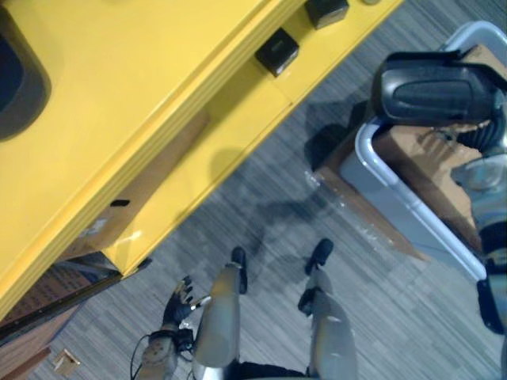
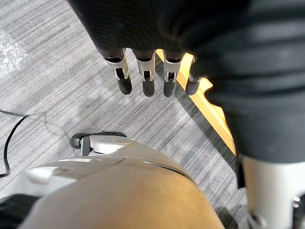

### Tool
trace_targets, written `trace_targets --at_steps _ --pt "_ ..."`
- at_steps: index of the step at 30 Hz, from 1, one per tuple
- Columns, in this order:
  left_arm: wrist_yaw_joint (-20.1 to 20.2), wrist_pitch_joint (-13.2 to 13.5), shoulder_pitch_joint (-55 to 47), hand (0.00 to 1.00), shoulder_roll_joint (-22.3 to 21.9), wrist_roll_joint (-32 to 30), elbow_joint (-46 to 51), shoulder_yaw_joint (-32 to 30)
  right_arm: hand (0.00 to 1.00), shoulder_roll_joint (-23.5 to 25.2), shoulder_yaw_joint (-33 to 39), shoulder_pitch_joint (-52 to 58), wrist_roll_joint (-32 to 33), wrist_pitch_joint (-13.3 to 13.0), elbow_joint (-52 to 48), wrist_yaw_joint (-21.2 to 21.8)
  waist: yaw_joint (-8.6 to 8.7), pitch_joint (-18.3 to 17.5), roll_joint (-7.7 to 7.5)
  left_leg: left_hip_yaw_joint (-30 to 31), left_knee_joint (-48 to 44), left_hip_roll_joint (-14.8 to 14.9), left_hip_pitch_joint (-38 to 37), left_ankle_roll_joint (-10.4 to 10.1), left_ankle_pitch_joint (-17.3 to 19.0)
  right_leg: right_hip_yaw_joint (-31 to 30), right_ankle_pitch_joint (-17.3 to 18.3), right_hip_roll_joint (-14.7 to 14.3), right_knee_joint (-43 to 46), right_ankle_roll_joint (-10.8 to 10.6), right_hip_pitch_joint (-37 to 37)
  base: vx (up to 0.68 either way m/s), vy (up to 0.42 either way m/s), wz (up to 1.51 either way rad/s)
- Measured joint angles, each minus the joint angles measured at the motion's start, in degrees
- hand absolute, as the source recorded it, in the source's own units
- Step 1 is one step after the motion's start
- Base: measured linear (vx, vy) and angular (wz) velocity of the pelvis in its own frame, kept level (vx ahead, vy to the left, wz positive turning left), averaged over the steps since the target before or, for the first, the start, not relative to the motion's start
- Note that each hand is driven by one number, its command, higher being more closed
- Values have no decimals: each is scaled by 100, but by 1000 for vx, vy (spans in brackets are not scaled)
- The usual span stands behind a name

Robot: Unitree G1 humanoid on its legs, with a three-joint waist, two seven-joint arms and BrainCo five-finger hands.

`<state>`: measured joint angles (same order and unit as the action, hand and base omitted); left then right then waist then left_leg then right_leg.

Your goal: Walk over and take plastic housings, then place them on the shelf

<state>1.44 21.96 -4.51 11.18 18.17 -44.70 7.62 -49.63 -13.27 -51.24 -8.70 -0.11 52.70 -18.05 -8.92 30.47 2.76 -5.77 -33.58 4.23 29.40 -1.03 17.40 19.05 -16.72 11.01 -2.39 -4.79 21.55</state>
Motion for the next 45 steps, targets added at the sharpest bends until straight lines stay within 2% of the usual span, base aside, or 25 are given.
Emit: trace_targets --at_steps 3,7,15,16,19,21,24,27,32,42,45 --pt "-2 60 0 0 -11 3 -48 2 0 -3 -156 -26 2 -105 58 328 -4 1 10 18 6 -2 47 -12 -34 18 0 0 9 0 52 8 -8 2" --pt "-4 133 0 0 -28 3 -87 2 0 -10 -231 -30 -20 -151 57 561 -4 -5 28 46 30 -4 53 -22 -57 51 0 -2 9 0 51 9 -9 4" --pt "-1 159 -1 0 -30 224 -127 35 0 -202 -604 -28 -420 -140 49 694 -3 -7 32 51 64 -4 75 -30 -81 69 12 -1 12 17 70 -1 -1 0" --pt "-1 160 0 0 -30 224 -130 36 100 -203 -608 -28 -512 -130 49 697 -4 -7 33 51 69 -4 76 -31 -83 69 20 -1 14 29 74 0 0 0" --pt "-2 171 0 0 -33 228 -149 69 100 -358 -735 -35 -1016 -62 41 667 -29 -48 103 55 114 -10 106 -36 -107 75 41 11 69 56 146 0 0 0" --pt "-3 171 0 0 -35 256 -152 177 100 -464 -838 -95 -1140 40 40 649 -47 -96 184 88 116 -12 159 -41 -118 105 41 11 69 56 184 20 -2 6" --pt "2 181 1 0 -38 436 -150 237 100 -534 -842 -224 -1251 166 39 514 -72 -118 220 91 179 -39 181 -51 -179 108 41 30 70 56 243 13 -14 5" --pt "40 182 0 0 -38 448 -150 244 100 -546 -872 -249 -1454 276 39 526 -111 -118 221 130 254 -44 176 -76 -233 134 47 27 70 64 248 1 -26 6" --pt "128 183 0 0 -38 454 -150 243 100 -542 -1084 -181 -1685 284 4 570 -140 -118 221 170 308 -74 176 -84 -285 154 65 49 85 90 250 -21 -14 6" --pt "118 184 0 0 -37 466 15 205 100 -543 -924 207 -1913 390 -260 683 -99 -118 220 154 302 -83 174 -83 -284 139 64 61 106 90 257 0 0 0" --pt "110 243 0 0 -36 662 193 180 100 -542 -819 435 -1909 389 -354 652 -89 -119 219 166 296 -82 163 -83 -284 135 67 62 151 93 256 0 0 0"
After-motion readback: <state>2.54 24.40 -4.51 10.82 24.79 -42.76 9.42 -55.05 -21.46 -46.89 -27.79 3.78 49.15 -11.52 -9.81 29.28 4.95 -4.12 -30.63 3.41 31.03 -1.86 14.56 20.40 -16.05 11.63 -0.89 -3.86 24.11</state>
